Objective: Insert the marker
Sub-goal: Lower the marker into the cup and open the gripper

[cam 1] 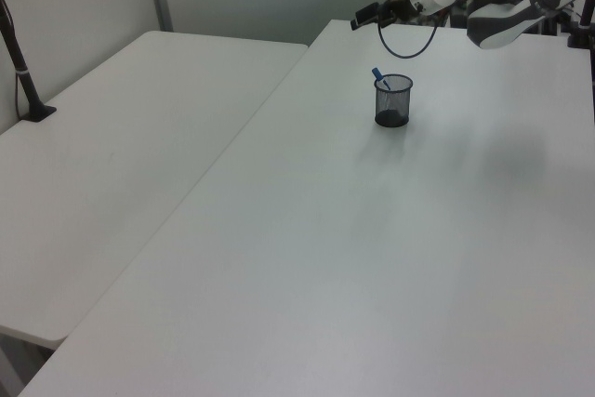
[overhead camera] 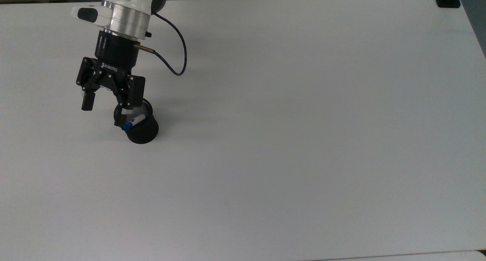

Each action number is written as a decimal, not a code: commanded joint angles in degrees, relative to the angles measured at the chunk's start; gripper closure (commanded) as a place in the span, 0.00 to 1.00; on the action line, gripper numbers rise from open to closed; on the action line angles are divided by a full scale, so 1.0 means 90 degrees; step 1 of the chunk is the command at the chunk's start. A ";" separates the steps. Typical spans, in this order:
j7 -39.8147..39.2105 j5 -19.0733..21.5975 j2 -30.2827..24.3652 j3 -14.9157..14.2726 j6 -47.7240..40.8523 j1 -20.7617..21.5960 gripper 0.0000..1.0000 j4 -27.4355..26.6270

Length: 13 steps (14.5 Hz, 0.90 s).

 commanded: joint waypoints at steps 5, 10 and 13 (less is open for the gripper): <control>0.0426 0.0457 -0.0170 0.0274 -0.0669 0.0053 0.00 0.0185; 0.0503 0.0732 -0.0131 0.0333 -0.1078 0.0082 0.00 0.0497; 0.0504 0.1152 -0.0023 0.0430 -0.1568 0.0131 0.00 0.0791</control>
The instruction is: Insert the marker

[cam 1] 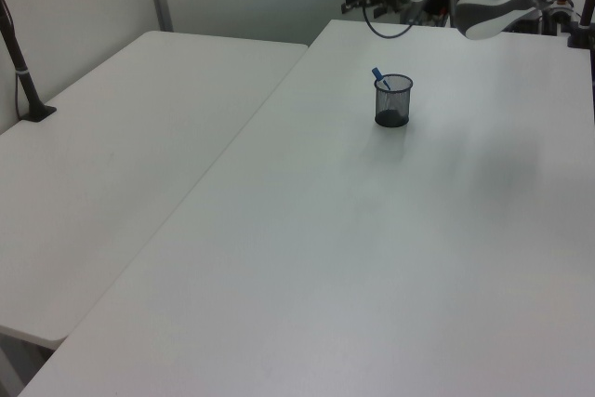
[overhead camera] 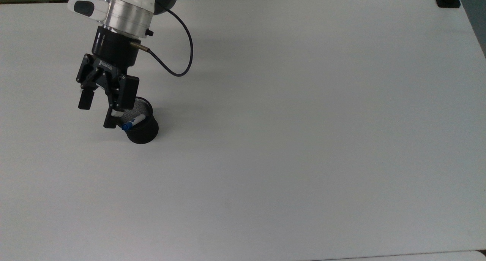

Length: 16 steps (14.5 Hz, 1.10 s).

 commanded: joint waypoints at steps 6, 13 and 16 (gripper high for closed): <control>-0.0270 0.1636 0.0009 0.0648 -0.2203 0.0136 0.00 0.0709; -0.1294 0.2995 -0.0021 0.1187 -0.4178 0.0311 0.00 0.1344; -0.2655 0.3884 -0.0021 0.1439 -0.5708 0.0458 0.00 0.1891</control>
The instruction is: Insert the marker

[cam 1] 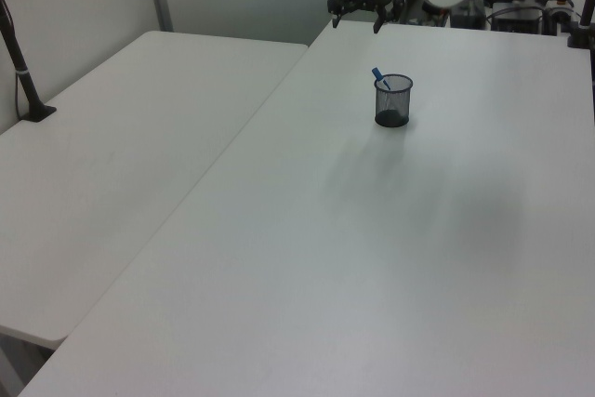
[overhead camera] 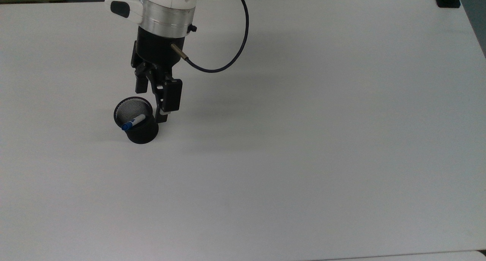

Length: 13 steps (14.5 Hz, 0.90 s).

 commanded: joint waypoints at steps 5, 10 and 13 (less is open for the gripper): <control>-0.5153 0.1700 -0.0150 0.0256 -0.3017 0.0036 0.00 0.0574; -0.6924 0.2353 -0.0793 0.0080 -0.4463 -0.0100 0.00 0.0506; -0.7229 0.2658 -0.1555 0.0011 -0.4583 -0.0189 0.00 -0.0185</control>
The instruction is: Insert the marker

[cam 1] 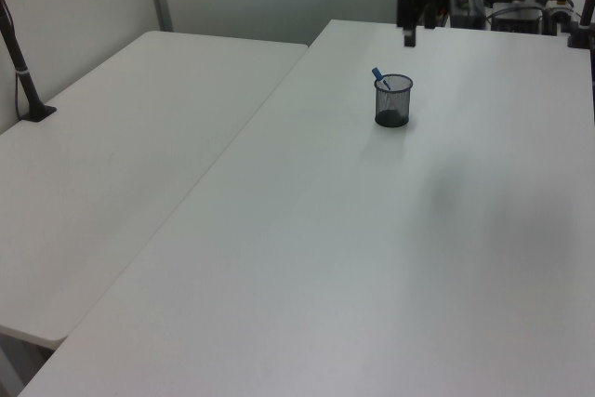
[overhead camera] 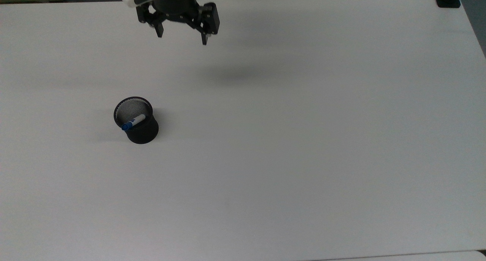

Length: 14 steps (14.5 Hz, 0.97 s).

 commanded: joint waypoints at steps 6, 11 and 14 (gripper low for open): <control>0.0479 0.0298 -0.1323 -0.0701 0.0246 0.0461 0.00 -0.1364; 0.0240 0.0288 -0.1196 -0.0849 0.0335 0.0443 0.00 -0.1287; 0.0209 0.0288 -0.1157 -0.0869 0.0354 0.0384 0.00 -0.1257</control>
